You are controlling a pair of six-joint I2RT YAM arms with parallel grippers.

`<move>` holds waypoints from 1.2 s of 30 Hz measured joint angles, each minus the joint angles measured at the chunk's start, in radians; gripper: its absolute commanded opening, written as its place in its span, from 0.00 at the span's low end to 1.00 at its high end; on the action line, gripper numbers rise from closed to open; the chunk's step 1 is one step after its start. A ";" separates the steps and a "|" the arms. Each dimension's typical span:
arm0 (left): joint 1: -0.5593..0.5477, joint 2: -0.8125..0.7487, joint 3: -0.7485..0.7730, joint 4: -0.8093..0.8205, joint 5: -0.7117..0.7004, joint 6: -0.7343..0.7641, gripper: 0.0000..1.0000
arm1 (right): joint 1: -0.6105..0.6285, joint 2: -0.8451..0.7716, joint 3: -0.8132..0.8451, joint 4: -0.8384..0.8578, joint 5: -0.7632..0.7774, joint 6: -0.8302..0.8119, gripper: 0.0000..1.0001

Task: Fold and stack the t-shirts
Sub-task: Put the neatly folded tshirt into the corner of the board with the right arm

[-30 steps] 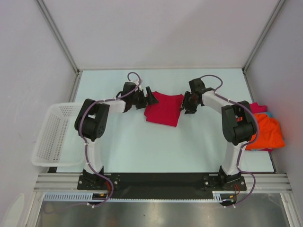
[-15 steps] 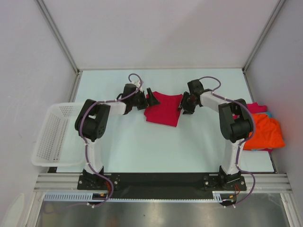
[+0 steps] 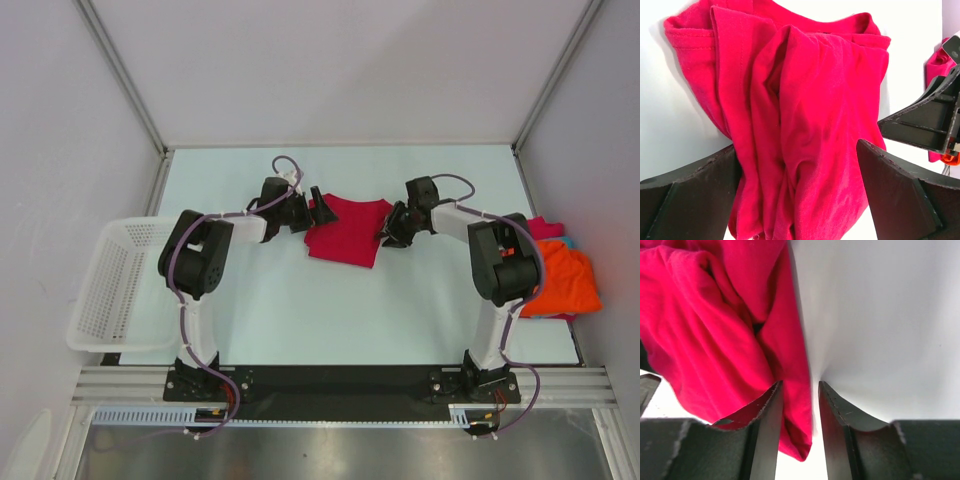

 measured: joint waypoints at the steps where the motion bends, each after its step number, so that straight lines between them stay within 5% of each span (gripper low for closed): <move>1: 0.000 0.000 0.000 -0.001 0.000 0.000 1.00 | -0.002 -0.004 -0.005 0.004 -0.006 0.006 0.42; 36: -0.005 0.000 0.025 -0.056 -0.007 0.019 1.00 | -0.020 -0.056 -0.032 0.077 -0.116 0.057 0.48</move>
